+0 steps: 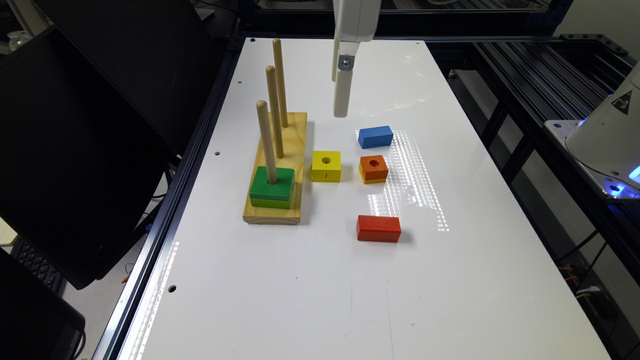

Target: Pick up yellow block.

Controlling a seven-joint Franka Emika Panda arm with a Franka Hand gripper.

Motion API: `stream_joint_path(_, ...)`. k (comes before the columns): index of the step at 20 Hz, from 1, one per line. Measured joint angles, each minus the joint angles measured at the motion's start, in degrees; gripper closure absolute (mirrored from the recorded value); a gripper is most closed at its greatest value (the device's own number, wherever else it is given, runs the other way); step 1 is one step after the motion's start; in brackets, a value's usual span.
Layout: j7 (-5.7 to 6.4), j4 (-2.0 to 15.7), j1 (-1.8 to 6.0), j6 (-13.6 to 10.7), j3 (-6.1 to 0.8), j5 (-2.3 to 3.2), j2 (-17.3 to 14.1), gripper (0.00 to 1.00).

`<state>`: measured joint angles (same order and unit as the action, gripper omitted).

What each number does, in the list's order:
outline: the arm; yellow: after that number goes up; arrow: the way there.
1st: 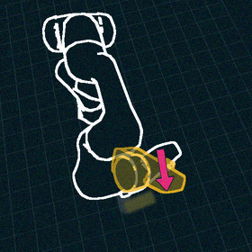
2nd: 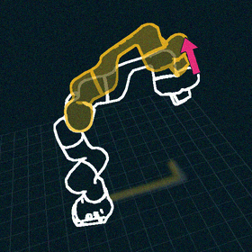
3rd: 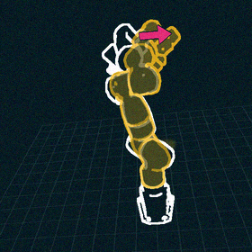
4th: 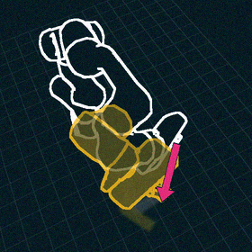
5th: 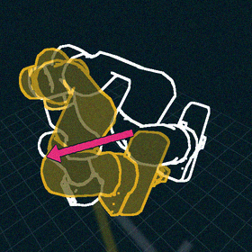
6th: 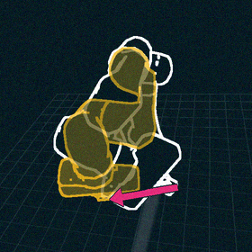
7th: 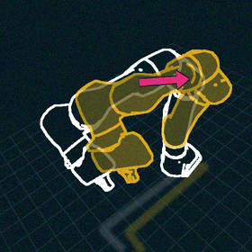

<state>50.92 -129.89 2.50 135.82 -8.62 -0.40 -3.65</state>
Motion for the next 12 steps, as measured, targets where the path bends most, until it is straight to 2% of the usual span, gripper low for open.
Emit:
stream_joint_path(5,0.0,-0.06,0.02,-0.02,0.0,0.0,-0.16,0.0)
stream_joint_path(10,0.0,0.01,0.06,1.46,0.0,0.04,-2.55,0.0)
stream_joint_path(12,0.0,0.17,0.07,1.46,0.0,0.04,-2.61,0.0)
